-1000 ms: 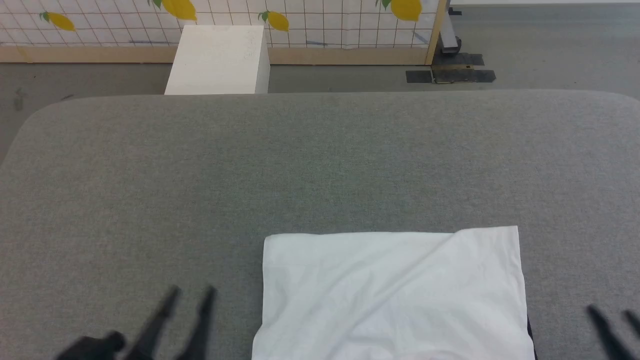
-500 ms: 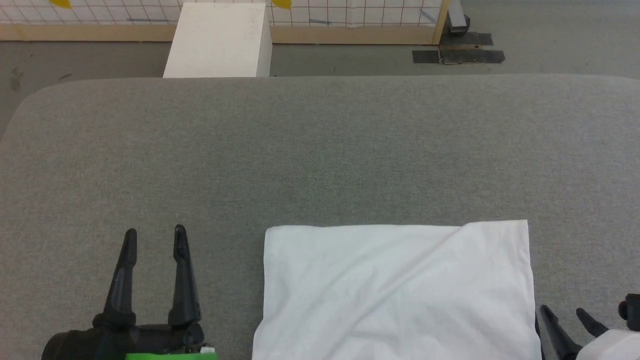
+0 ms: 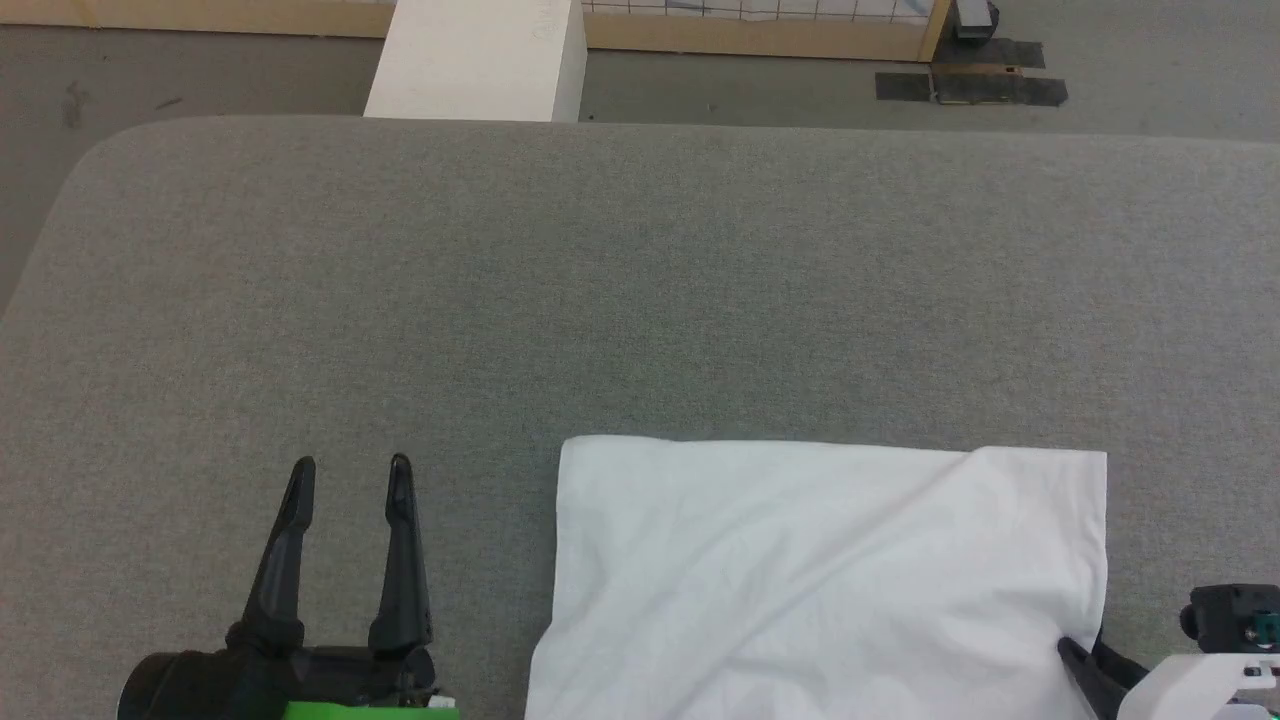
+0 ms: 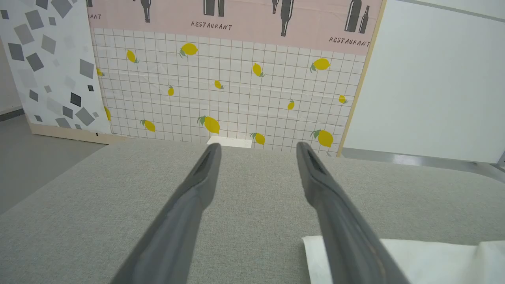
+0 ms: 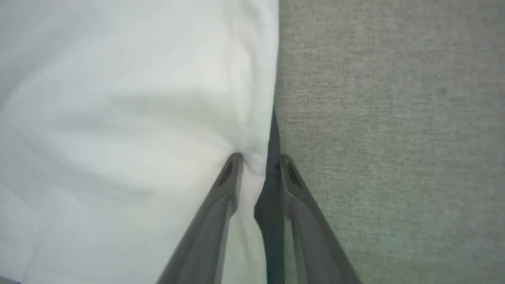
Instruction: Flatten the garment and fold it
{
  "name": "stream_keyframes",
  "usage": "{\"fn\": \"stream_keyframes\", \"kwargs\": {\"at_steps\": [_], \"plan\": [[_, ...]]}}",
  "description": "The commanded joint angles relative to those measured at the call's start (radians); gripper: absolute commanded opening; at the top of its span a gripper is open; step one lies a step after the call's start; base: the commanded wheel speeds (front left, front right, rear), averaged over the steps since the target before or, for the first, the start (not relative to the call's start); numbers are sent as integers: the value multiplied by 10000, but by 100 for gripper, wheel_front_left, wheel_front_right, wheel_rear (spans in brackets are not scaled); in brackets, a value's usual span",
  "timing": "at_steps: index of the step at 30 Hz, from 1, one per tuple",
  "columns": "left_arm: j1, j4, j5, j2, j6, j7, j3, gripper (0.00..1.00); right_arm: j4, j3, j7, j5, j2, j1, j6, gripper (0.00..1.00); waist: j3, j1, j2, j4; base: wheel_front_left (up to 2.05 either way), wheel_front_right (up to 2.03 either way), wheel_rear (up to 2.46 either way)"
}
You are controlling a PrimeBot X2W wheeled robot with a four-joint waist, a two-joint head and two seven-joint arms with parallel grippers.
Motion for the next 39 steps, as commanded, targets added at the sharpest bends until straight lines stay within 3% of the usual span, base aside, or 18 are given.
{"fn": "stream_keyframes", "kwargs": {"at_steps": [1,6,15,20,24,33,39], "plan": [[-132,72,110,-85,-90,-45,33,100,391,184,199,79,144,-45,-13,0,-35,0,-1,22,0,0,0],[-47,199,166,-238,-214,-45,127,100,382,-291,-150,33,135,-353,-13,0,-220,0,-1,-85,0,0,0],[112,317,244,-486,-417,-45,192,100,315,-2826,-613,-536,-316,-760,-13,0,-459,0,-1,-397,0,0,0],[160,384,266,-569,-501,-45,232,100,-71,-3388,-420,-682,-393,-503,-13,0,-503,0,-1,-526,0,0,0],[144,428,250,-665,-579,-45,217,100,-1014,-2788,-30,-577,-342,-315,-13,0,-445,0,-1,-617,0,0,0],[-12,619,256,-900,-796,-45,134,100,-3822,-344,1700,197,138,-155,-13,0,-290,0,-1,-528,0,0,0],[-41,759,222,-993,-955,-45,134,100,-4319,878,2383,320,400,-160,-13,0,-339,0,-1,-218,0,0,0]]}}
